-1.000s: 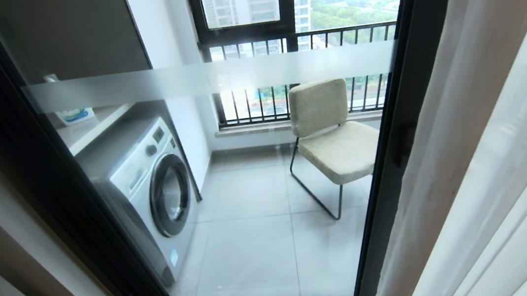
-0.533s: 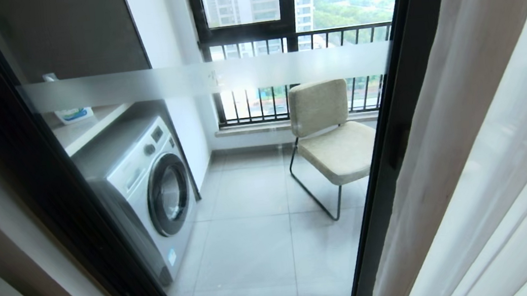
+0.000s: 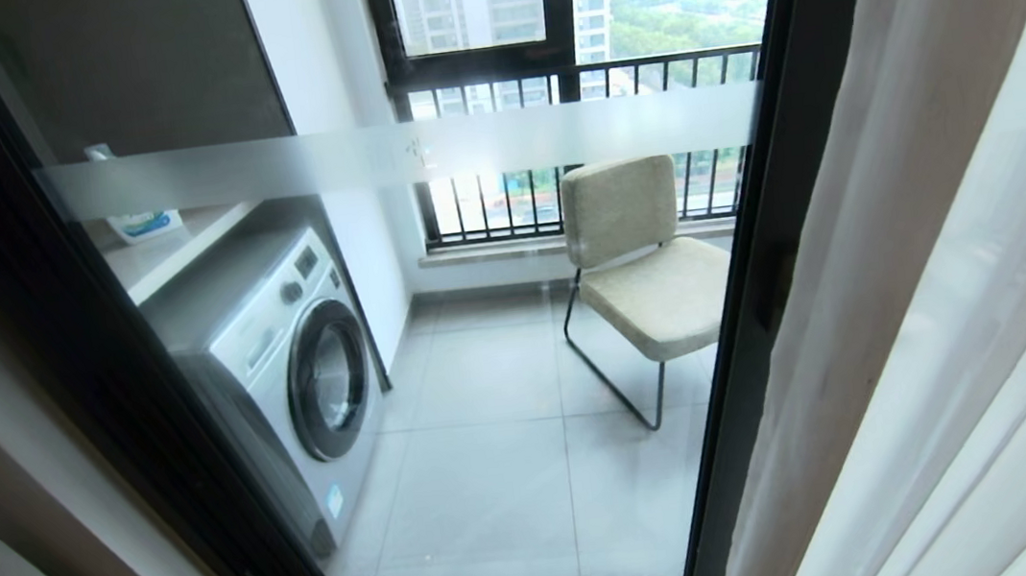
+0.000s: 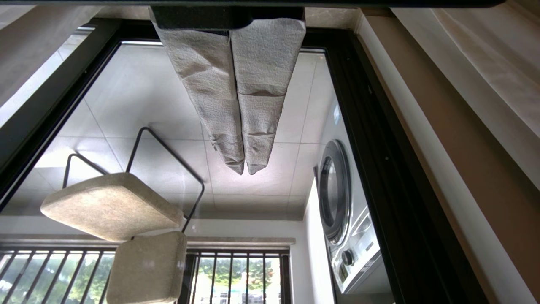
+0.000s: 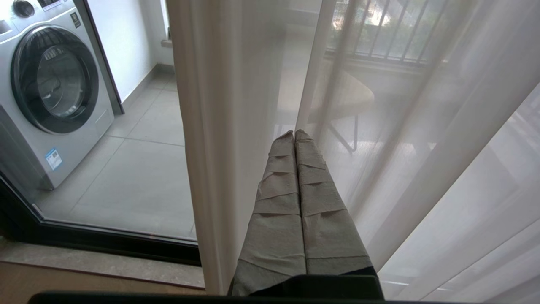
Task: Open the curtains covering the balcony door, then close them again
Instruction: Pull the inner curtains open on both sides
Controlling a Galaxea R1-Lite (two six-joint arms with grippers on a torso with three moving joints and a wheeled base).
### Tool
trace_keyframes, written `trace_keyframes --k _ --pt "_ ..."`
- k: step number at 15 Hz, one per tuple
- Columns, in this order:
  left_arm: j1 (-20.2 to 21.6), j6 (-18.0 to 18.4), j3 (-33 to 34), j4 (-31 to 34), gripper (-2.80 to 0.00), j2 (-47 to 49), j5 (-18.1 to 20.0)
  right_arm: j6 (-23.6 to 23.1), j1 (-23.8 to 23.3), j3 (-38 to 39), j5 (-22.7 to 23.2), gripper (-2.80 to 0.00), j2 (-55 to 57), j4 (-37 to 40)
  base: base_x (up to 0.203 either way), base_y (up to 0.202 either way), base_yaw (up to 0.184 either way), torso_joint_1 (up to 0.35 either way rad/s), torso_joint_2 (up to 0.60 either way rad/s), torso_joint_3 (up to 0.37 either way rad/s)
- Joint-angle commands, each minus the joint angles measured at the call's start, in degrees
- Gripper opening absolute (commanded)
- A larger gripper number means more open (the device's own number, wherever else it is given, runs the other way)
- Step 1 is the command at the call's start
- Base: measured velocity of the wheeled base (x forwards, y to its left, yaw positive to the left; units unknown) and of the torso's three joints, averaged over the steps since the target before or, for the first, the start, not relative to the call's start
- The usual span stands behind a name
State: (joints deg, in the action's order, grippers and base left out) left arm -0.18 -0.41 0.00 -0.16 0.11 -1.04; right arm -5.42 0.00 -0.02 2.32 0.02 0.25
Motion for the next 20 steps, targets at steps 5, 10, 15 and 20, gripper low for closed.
trace_keyframes --k 5,10,15,20 --pt "0.01 -0.03 0.0 -0.02 -2.8 -0.02 -0.02 -0.02 0.0 0.02 -0.03 -2.8 -0.02 0.01 0.0 0.0 0.0 0.0 0.0 0.0" --pt "0.01 -0.03 0.0 -0.02 -2.8 -0.02 -0.02 -0.02 0.0 0.02 0.06 -2.8 -0.02 0.01 0.0 0.0 0.0 0.0 0.0 0.0" --pt "0.01 -0.03 0.0 -0.02 -2.8 -0.02 -0.02 -0.02 0.0 0.02 -0.03 -2.8 -0.02 0.01 0.0 0.0 0.0 0.0 0.0 0.0" --pt "0.01 -0.03 0.0 -0.02 -2.8 -0.02 -0.02 -0.02 0.0 -0.06 -0.02 -2.8 -0.02 0.01 0.0 0.0 0.0 0.0 0.0 0.0"
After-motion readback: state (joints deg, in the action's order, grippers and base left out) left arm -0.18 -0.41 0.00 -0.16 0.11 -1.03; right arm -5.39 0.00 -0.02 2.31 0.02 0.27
